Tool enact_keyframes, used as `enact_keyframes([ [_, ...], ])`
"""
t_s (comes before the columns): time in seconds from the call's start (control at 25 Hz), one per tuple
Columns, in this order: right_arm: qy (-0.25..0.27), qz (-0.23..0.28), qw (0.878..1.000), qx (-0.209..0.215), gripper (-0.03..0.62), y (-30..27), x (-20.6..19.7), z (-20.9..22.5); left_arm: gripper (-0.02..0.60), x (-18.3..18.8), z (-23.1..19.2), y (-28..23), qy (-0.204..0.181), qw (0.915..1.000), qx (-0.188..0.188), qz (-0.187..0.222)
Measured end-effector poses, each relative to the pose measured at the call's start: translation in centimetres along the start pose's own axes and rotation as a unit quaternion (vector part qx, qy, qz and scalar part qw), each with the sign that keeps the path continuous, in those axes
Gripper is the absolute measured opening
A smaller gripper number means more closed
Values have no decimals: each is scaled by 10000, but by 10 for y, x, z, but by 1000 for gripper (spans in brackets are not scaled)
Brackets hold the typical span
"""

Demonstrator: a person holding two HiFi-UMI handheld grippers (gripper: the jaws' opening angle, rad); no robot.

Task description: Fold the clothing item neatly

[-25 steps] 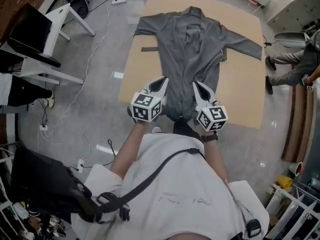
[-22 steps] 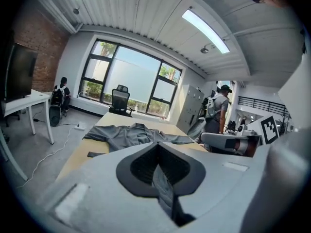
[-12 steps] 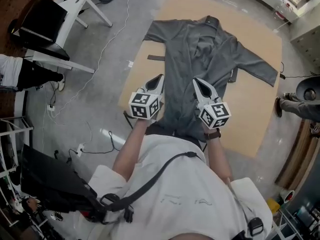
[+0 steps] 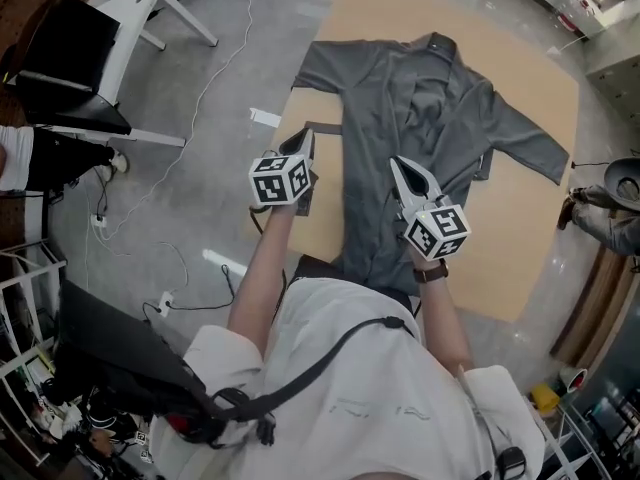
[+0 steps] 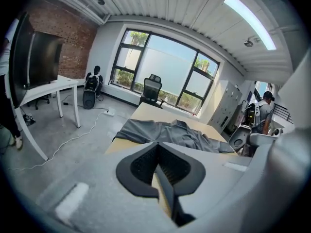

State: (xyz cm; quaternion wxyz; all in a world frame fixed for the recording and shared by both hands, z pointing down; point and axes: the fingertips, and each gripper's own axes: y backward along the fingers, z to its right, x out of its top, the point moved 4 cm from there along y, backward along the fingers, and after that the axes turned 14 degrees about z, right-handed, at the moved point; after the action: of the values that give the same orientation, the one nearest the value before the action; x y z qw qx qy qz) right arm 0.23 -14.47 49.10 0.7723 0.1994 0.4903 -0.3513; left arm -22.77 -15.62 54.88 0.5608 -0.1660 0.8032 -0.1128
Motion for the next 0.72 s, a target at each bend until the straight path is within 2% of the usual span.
enact_keyframes([
  [0.2,43,-148,9997,-197,6,-19,-10,1,2,-10,-55,-44,392,9979,329,-391],
  [0.28,54,-218,9993,-288,6,-24,-14,3,47,-17,-68,-62,608,9962,315,-541],
  [0.36,77,-291,9989,-371,6,-27,-16,5,66,-25,-75,-78,838,9940,281,-645],
  [0.52,138,-381,9983,-429,6,-36,-20,8,127,-32,-87,-108,1179,9904,295,-660],
  [0.6,144,-426,9980,-434,6,-43,-22,9,162,-32,-92,-122,1128,9913,278,-613],
  [0.72,152,-499,9978,-420,6,-51,-24,10,202,-29,-101,-142,622,9957,329,-602],
])
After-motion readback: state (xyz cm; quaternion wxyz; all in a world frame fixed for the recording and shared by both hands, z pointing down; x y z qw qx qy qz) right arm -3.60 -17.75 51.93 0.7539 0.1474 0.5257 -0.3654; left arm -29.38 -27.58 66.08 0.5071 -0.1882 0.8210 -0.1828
